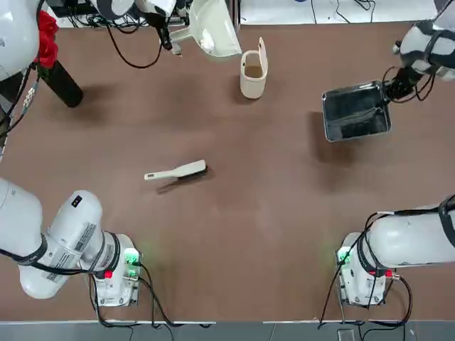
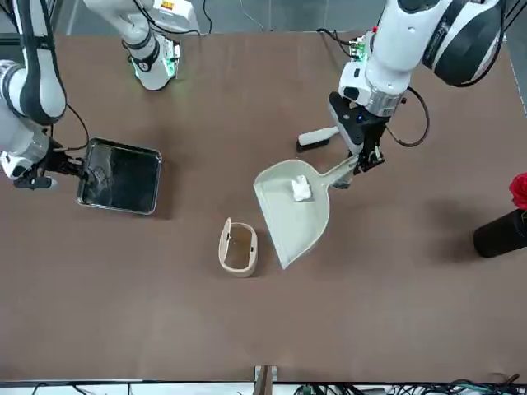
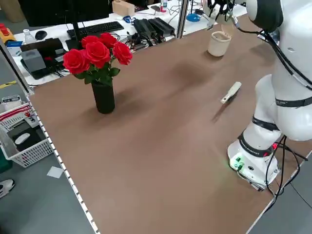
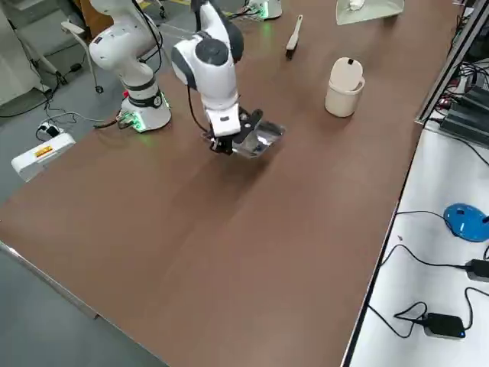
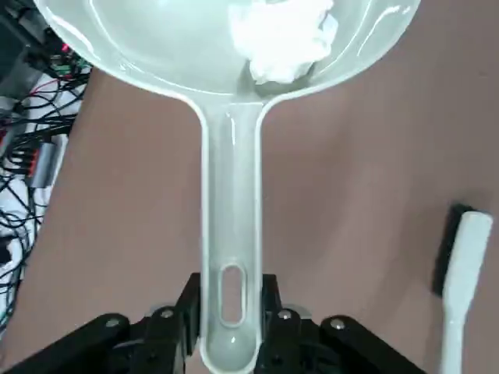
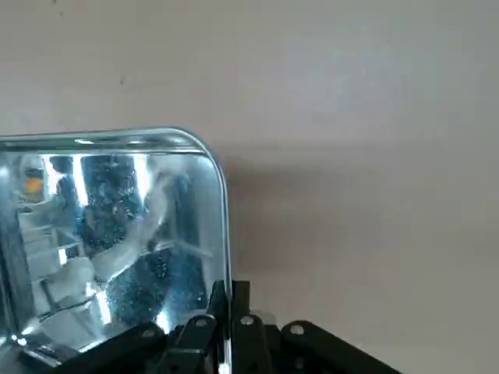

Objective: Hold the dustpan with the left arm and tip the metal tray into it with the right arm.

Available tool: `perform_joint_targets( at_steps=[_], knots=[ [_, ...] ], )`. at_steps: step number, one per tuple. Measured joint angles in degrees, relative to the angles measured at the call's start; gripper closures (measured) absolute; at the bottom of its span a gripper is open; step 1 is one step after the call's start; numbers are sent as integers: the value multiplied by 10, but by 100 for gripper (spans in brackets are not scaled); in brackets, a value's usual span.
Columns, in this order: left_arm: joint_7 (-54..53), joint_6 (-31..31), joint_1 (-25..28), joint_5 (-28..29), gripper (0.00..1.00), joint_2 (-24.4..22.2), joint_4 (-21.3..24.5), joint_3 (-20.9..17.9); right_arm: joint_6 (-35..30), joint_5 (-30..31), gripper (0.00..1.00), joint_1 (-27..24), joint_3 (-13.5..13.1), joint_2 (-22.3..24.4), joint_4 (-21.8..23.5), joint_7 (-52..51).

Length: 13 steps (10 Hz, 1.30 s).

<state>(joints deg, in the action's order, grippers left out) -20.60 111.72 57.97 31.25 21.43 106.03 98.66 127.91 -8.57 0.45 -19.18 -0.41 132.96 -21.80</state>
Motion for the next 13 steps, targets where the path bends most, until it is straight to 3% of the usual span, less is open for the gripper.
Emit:
perform_joint_targets(
  at_steps=[2, 7, 10, 13],
  knots=[
    [29, 1, -60, 41, 67, 0, -10, -39, 25, -60, 95, -4, -10, -33, 8, -77],
    [71, -65, -385, 81, 67, -2, -102, -315, 59, -233, 94, -14, -34, -146, 9, -207],
    [71, -119, -506, 97, 67, -1, -152, -422, 67, -253, 94, -17, -45, -163, 7, -244],
    [71, -169, -596, 103, 67, 7, -200, -500, 69, -266, 94, -15, -45, -175, -1, -306]
  ],
)
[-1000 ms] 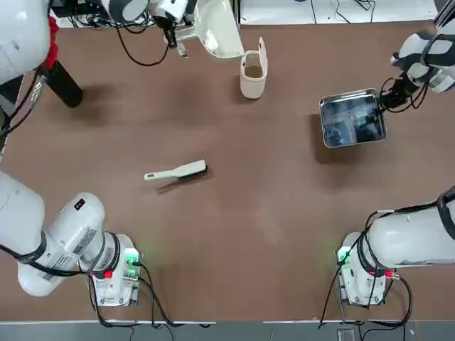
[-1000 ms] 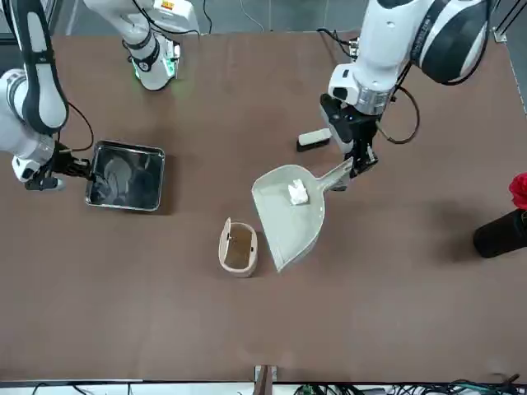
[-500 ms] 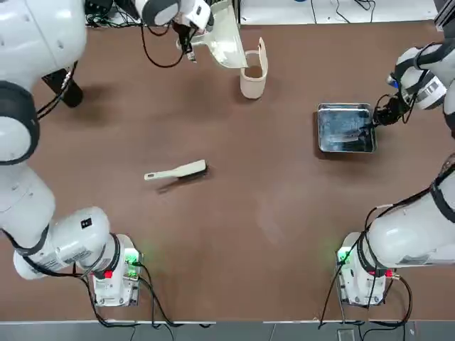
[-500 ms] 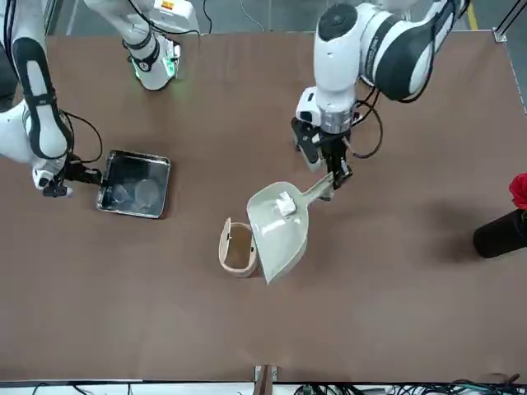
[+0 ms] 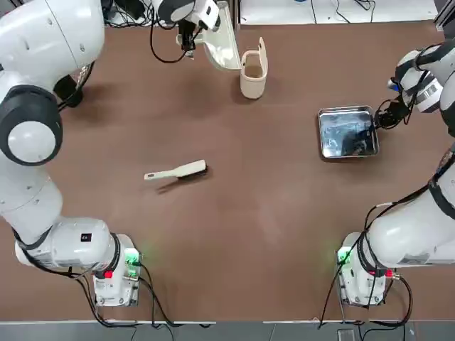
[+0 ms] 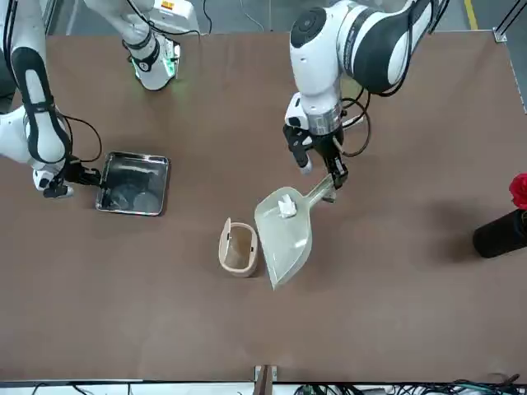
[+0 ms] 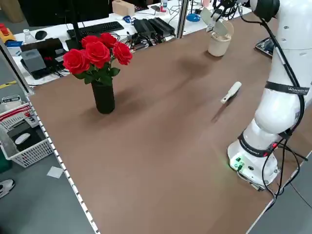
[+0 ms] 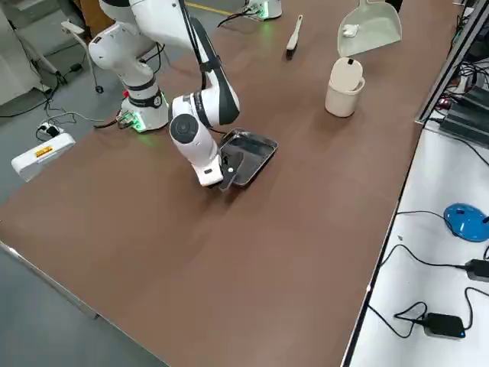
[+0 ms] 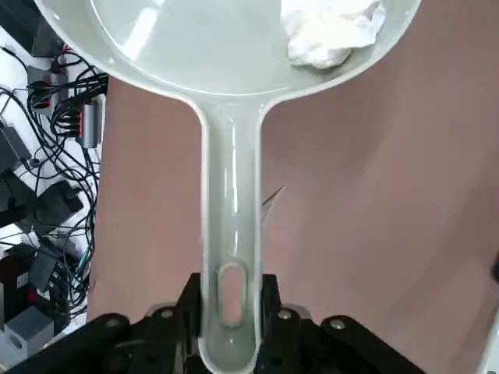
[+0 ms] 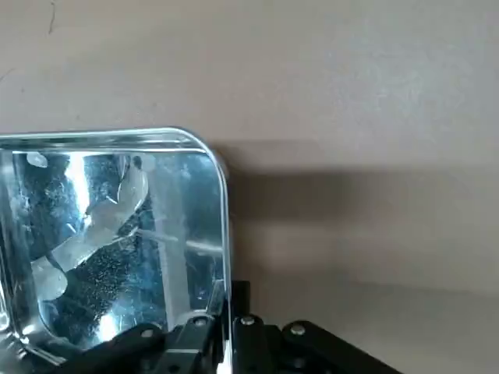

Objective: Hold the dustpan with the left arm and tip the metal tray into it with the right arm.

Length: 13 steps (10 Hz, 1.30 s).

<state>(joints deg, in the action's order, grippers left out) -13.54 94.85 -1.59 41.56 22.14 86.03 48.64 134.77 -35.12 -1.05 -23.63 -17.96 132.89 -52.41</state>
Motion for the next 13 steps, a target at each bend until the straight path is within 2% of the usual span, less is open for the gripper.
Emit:
perform_joint_targets(
  at_steps=[2, 5, 8, 9, 10, 11, 13],
  knots=[
    [-3, -31, -45, 3, 67, 13, -31, -39, 0, -18, 93, 2, 0, -9, -3, -12],
    [-11, -67, -134, 13, 67, 39, -85, -118, -1, -45, 90, 1, 0, -20, -5, -17],
    [-45, -97, -260, 13, 67, 55, -137, -243, -3, -50, 90, 0, -6, -21, -5, -17],
    [-49, -104, -288, 13, 67, 64, -154, -268, -5, -51, 89, 0, -9, -22, -6, -17],
    [-49, -107, -300, 13, 67, 69, -164, -274, -12, -51, 86, 1, -11, -21, -8, -18],
    [-49, -107, -302, 13, 67, 72, -172, -274, -25, -51, 82, 1, -14, -21, -16, -19],
    [-50, -107, -307, 13, 67, 77, -197, -276, -46, -52, 54, 3, -20, -14, -47, -19]
  ],
)
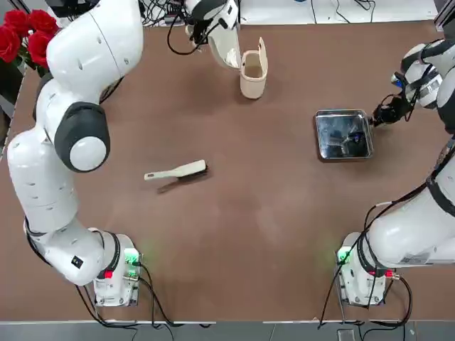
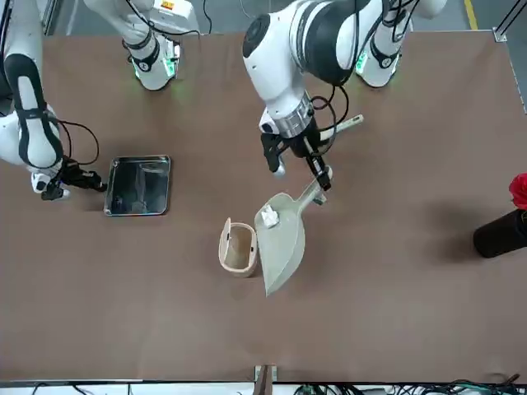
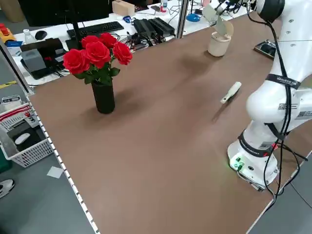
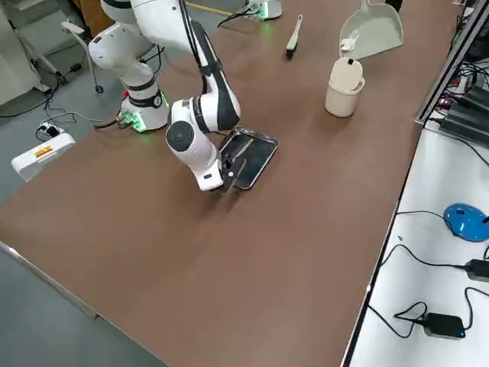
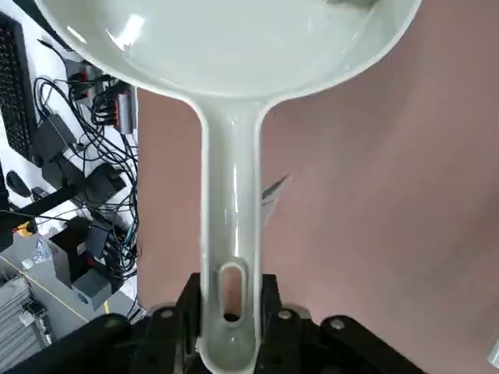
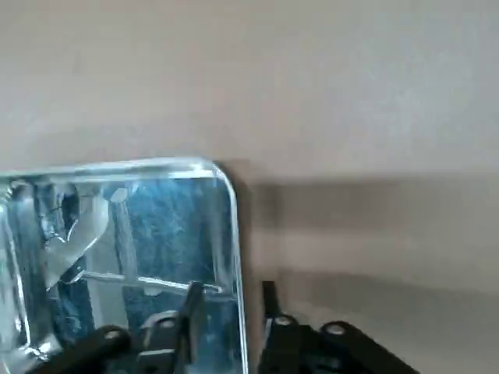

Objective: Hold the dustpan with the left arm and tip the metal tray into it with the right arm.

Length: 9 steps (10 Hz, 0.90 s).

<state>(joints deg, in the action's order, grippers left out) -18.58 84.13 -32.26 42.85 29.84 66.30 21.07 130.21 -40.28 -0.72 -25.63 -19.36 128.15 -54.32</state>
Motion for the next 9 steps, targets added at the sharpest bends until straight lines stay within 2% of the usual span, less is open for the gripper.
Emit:
perform_joint_targets(
  at_steps=[2, 3, 4, 6, 9],
  knots=[
    [0, 0, -14, 0, 67, 11, -27, -15, -6, 10, 23, 4, -3, 23, -24, 0],
    [0, 0, -33, 0, 67, 16, -33, -37, -7, 21, 7, 5, -3, 38, -30, 1],
    [0, 0, -61, 0, 67, 22, -35, -71, -9, 40, 1, 5, -3, 53, -33, 12],
    [2, 0, -119, 0, 67, 35, -43, -126, -62, 112, 0, 8, -3, 84, -56, 92],
    [3, 0, -161, 0, 67, 62, -80, -166, -203, 231, 0, 18, 11, 120, -164, 238]
  ],
)
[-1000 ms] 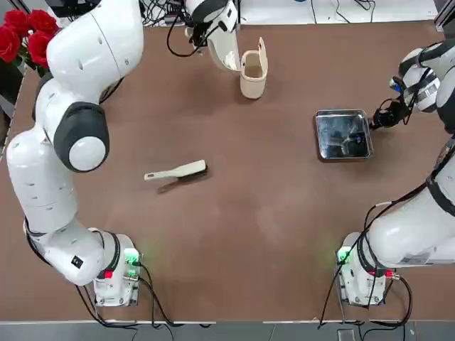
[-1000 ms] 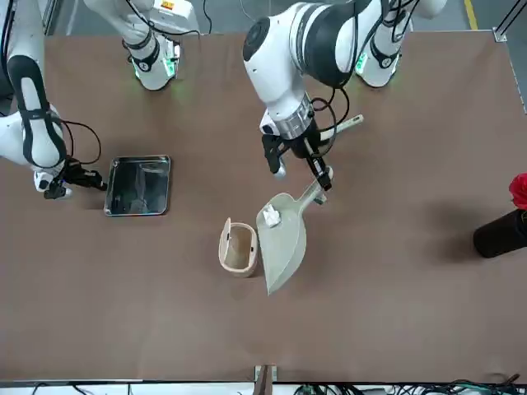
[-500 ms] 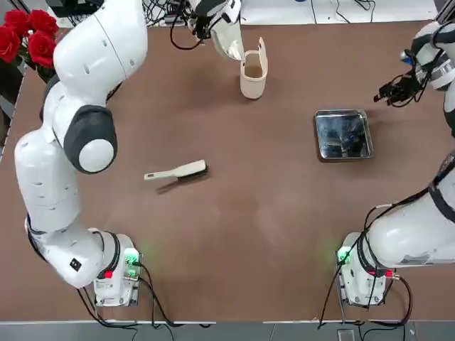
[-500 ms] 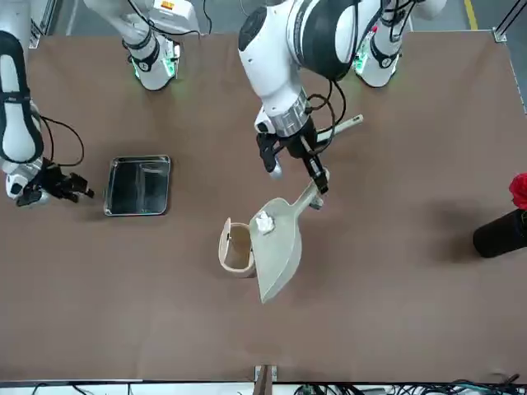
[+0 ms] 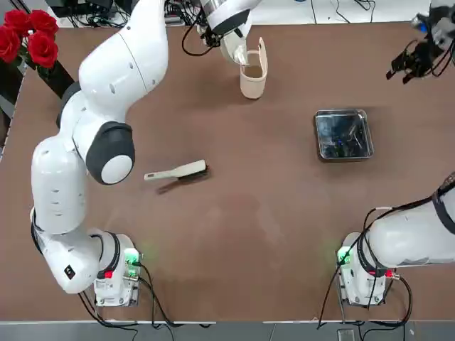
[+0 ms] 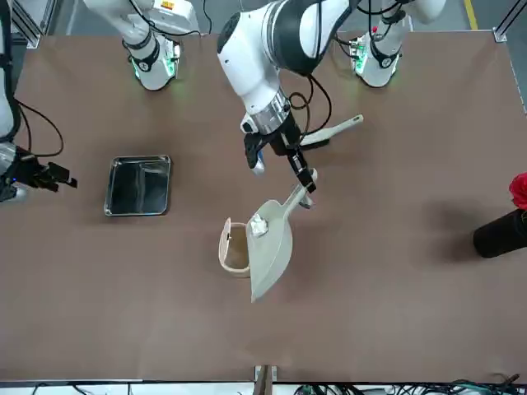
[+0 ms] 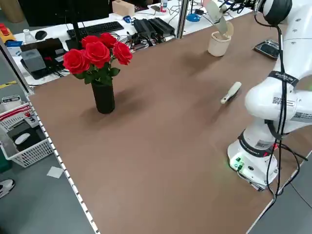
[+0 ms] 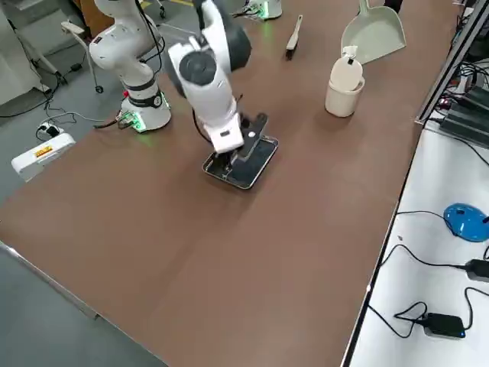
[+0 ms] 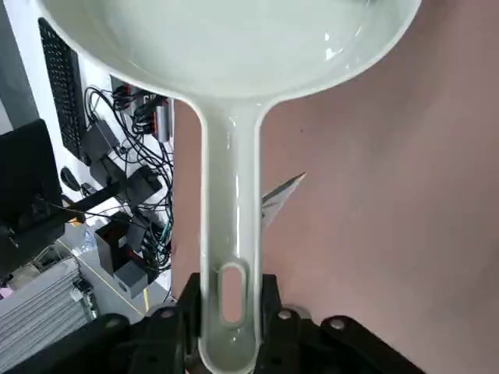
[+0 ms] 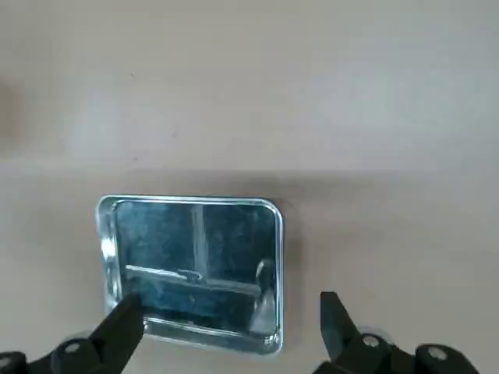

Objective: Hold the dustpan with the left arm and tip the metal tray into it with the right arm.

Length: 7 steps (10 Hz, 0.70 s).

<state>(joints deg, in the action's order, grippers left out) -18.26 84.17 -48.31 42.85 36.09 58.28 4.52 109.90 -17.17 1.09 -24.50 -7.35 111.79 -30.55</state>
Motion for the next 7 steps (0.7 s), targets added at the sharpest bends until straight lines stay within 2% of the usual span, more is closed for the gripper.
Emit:
perform_joint_targets(
  at_steps=[1, 4, 5, 7],
  knots=[
    [-2, 0, -10, 0, 67, 6, -9, -12, -41, 26, 0, 2, 9, 6, -37, 40],
    [-15, -1, -18, 0, 67, 13, -18, -26, -167, 53, 0, 3, 28, 11, -131, 133],
    [-25, -2, -19, 0, 67, 14, -19, -26, -199, 77, 0, 2, 45, 13, -160, 168],
    [-32, -9, -21, -7, 67, 15, -20, -26, -229, 116, 0, 3, 99, 35, -198, 229]
  ],
)
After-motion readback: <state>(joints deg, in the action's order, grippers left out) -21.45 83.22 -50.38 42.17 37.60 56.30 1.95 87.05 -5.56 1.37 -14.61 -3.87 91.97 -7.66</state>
